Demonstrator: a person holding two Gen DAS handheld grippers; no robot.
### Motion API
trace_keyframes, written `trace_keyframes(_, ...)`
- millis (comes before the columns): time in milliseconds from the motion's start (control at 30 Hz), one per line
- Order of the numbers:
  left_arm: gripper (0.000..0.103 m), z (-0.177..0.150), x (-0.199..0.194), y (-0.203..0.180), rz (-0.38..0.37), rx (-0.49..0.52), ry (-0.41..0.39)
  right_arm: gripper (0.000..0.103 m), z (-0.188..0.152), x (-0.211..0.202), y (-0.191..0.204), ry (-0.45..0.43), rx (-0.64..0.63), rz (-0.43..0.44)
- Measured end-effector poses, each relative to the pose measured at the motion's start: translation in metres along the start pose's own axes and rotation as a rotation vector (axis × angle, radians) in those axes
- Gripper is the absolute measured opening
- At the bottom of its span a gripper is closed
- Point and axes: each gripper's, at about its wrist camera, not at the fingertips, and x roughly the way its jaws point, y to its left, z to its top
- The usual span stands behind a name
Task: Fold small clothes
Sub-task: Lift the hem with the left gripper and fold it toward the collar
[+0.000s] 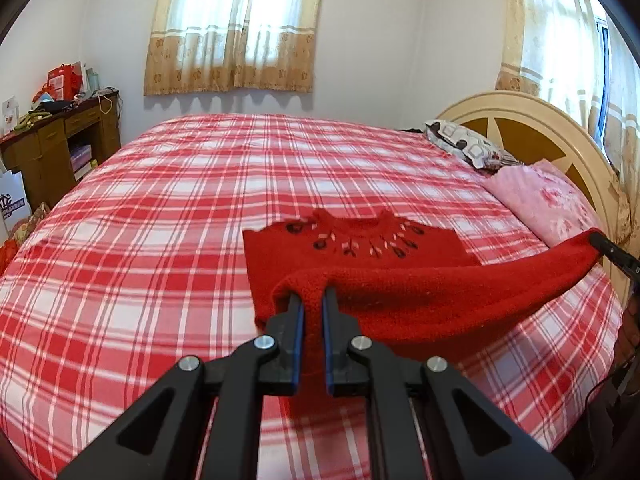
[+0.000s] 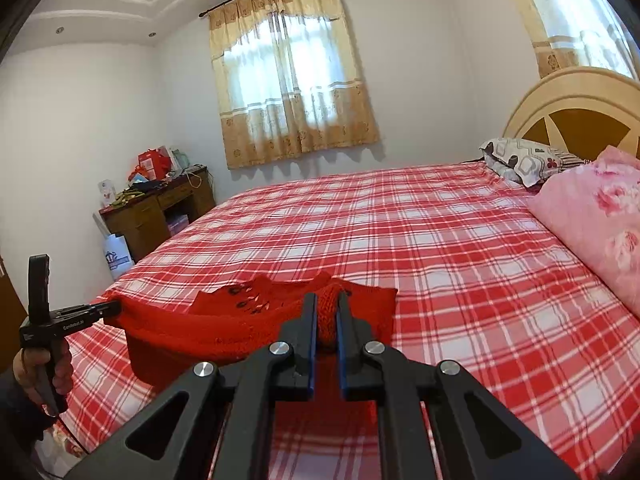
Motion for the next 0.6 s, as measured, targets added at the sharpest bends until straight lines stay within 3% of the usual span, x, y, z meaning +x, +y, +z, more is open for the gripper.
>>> trace_keyframes(267,0.009,0.029,0.037,0.005,0.011,-0.004,0.011,0.007,0.022,0.051,-0.007,0.032,-0.004,-0.024)
trace_keyframes(600,0.009,0.048,0.106,0.023,0.044,-0.037,0.074,0.007,0.018,0.161,-0.032,0.19,0.01,-0.075)
